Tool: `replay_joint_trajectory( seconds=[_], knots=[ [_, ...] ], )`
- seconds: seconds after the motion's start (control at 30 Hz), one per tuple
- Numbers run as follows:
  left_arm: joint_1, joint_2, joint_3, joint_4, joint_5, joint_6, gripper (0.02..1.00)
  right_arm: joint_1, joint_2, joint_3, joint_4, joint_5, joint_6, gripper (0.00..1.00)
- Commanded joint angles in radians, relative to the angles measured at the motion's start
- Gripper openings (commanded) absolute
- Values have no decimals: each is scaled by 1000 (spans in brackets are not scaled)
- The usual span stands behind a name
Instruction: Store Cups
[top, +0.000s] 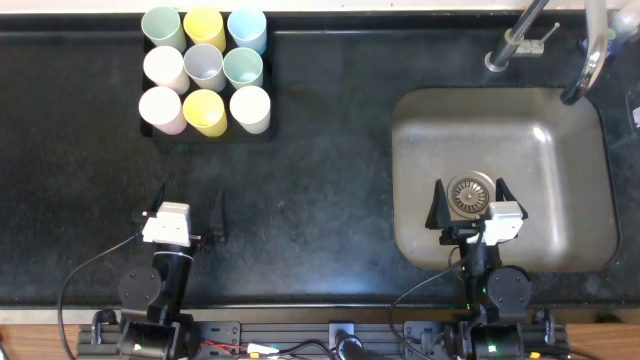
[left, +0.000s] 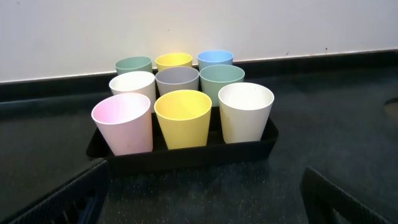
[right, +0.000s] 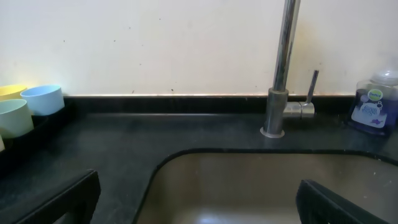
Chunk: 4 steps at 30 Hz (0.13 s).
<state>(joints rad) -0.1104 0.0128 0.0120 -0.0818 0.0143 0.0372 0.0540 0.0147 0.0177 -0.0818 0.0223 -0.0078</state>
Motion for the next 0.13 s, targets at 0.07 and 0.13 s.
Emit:
replay_joint_trajectory(
  seconds=[0.07,0.13],
  knots=[
    [5,-10,-4,0,-2,19,998,-2,-10,-13,4,-11,-7,998],
    [5,-10,-4,0,-2,19,998,-2,-10,-13,5,-11,-7,998]
  ],
)
